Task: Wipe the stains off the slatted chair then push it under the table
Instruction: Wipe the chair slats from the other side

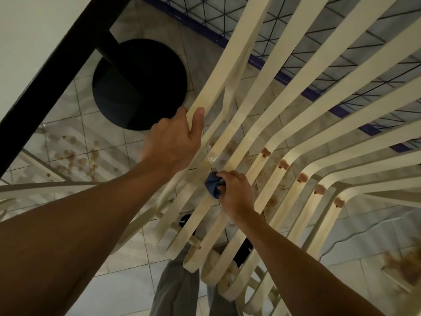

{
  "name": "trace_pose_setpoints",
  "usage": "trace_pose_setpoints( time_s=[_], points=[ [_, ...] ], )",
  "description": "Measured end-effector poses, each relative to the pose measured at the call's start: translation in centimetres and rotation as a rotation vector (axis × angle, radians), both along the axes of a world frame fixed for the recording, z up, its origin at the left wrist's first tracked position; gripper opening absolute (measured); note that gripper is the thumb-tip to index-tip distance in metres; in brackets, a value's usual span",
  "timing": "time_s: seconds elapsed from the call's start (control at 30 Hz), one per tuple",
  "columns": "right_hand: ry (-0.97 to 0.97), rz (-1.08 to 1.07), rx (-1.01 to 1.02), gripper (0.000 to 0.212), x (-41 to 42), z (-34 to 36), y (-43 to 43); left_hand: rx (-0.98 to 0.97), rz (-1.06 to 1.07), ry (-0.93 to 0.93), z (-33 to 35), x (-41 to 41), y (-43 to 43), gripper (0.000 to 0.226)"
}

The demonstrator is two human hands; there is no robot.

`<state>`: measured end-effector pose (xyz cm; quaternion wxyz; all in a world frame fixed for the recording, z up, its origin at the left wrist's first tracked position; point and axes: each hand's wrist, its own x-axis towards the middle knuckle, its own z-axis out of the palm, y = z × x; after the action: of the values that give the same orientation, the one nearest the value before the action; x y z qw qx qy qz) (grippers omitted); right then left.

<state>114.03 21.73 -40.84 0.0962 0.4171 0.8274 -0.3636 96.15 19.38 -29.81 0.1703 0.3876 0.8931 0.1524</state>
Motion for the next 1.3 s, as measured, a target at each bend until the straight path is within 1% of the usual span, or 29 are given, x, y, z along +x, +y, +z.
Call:
trace_pose_setpoints(
  time_s=[0.1, 0.2, 0.3, 0.4, 0.5, 0.7, 0.8, 0.87, 0.93, 1.0, 1.07, 1.13, 1.2, 1.3],
  points=[
    [0.005, 0.015, -0.026, 0.042, 0.2, 0.1, 0.2, 0.007, 0.005, -0.008, -0.1, 0.0, -0.1, 0.062],
    [0.010, -0.062, 0.003, 0.038, -0.3, 0.1, 1.5, 0.024, 0.000, -0.031, -0.3, 0.0, -0.2, 0.065],
    [0.000, -0.111, 0.034, 0.039, -0.7, 0.2, 1.7, 0.044, 0.000, -0.036, -0.3, -0.1, -0.2, 0.063],
    [-0.022, -0.090, 0.029, 0.040, -0.5, 0.1, 0.6, 0.040, 0.010, -0.037, -0.4, -0.2, -0.2, 0.063],
    [-0.045, -0.036, 0.018, 0.040, -0.2, 0.4, -1.5, 0.034, 0.006, 0.002, -0.6, -0.2, 0.0, 0.069],
    [-0.062, -0.072, 0.023, 0.039, -0.5, 0.3, -2.1, 0.074, 0.002, -0.012, -0.7, -0.2, -0.2, 0.066],
    [-0.064, -0.087, 0.017, 0.039, -0.7, 0.6, -2.4, 0.077, 0.033, -0.025, -0.4, -0.3, -0.3, 0.064],
    [-0.063, -0.101, 0.008, 0.039, -0.7, 0.7, -2.7, 0.067, 0.077, -0.069, -0.6, -0.4, -0.5, 0.065],
    [-0.064, -0.105, 0.017, 0.039, -0.8, 0.6, -2.7, 0.084, 0.111, -0.163, -0.6, -0.8, -0.9, 0.066],
    [-0.053, -0.121, 0.018, 0.039, -0.8, 0.5, -2.6, 0.086, 0.103, -0.257, -0.6, -1.3, -2.2, 0.065],
    [-0.055, -0.131, 0.021, 0.039, -0.6, 0.4, -2.8, 0.029, 0.093, -0.324, -0.2, -1.1, -4.7, 0.061],
    [-0.039, -0.151, 0.016, 0.039, -0.5, 0.4, -3.0, -0.037, 0.107, -0.352, -0.2, -0.4, -8.1, 0.058],
    [-0.017, -0.163, 0.016, 0.038, -0.4, 0.2, -3.1, -0.078, 0.117, -0.326, 0.2, 0.7, -10.8, 0.059],
    [-0.013, -0.178, -0.025, 0.038, -0.3, 0.2, -2.9, -0.076, 0.079, -0.177, 0.2, 1.3, -12.0, 0.063]
  ],
)
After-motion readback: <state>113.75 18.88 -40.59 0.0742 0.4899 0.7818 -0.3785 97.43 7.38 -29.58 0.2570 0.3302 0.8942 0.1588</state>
